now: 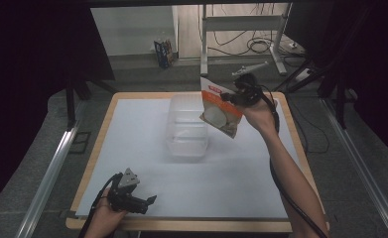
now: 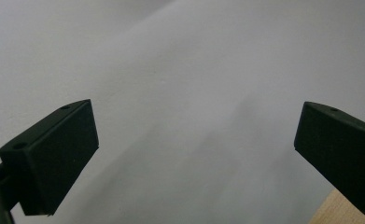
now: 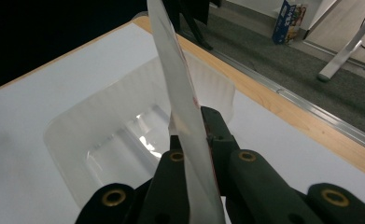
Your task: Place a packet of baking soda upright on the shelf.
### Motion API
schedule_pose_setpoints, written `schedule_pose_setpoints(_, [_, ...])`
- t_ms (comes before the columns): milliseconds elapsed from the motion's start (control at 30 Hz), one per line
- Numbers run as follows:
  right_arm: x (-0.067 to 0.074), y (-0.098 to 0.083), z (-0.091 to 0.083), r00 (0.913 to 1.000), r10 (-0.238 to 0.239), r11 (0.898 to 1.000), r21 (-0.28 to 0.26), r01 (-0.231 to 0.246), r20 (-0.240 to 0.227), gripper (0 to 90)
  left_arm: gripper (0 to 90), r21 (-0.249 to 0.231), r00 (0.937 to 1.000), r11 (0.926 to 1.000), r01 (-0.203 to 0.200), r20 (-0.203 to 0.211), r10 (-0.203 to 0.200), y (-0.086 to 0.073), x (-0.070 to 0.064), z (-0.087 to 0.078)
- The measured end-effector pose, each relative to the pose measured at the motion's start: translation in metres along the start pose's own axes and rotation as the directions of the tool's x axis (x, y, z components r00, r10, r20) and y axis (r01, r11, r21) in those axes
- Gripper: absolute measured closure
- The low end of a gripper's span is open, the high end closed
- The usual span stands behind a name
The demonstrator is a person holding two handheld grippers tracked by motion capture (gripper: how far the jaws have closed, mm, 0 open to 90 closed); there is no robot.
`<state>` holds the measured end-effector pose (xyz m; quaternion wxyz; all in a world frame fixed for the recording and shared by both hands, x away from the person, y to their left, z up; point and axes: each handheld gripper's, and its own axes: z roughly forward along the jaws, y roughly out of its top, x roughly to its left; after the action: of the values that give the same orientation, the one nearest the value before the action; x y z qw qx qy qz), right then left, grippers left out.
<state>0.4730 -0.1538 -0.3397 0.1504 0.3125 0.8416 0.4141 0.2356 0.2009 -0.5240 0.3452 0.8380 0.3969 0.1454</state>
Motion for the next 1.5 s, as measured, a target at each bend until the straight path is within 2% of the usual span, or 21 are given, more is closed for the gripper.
schedule_pose_setpoints(533, [0.010, 0.026, 0.046, 0.9990, -0.010, 1.000, -0.010, 0.010, -0.045, 88.7, 0.0, -0.004, 1.0000, 1.0000, -0.002, 0.005, 0.002, 0.000, 0.000, 0.000])
schedule_pose_setpoints(1000, [0.025, 0.039, 0.084, 0.9963, -0.032, 0.999, -0.006, 0.032, -0.079, 88.6, 0.0, -0.003, 0.9999, 1.0000, -0.009, 0.005, 0.009, -0.001, 0.000, 0.000])
schedule_pose_setpoints(1267, [0.032, 0.039, 0.101, 0.9937, -0.024, 1.000, -0.010, 0.023, -0.110, 88.6, 0.0, -0.001, 0.9999, 0.9999, -0.011, 0.004, 0.011, 0.000, -0.001, 0.000])
schedule_pose_setpoints(1500, [0.032, 0.021, 0.122, 0.9923, -0.003, 1.000, 0.028, 0.006, -0.124, 88.5, 0.0, -0.001, 0.9999, 0.9999, -0.012, 0.003, 0.012, -0.001, -0.001, -0.001])
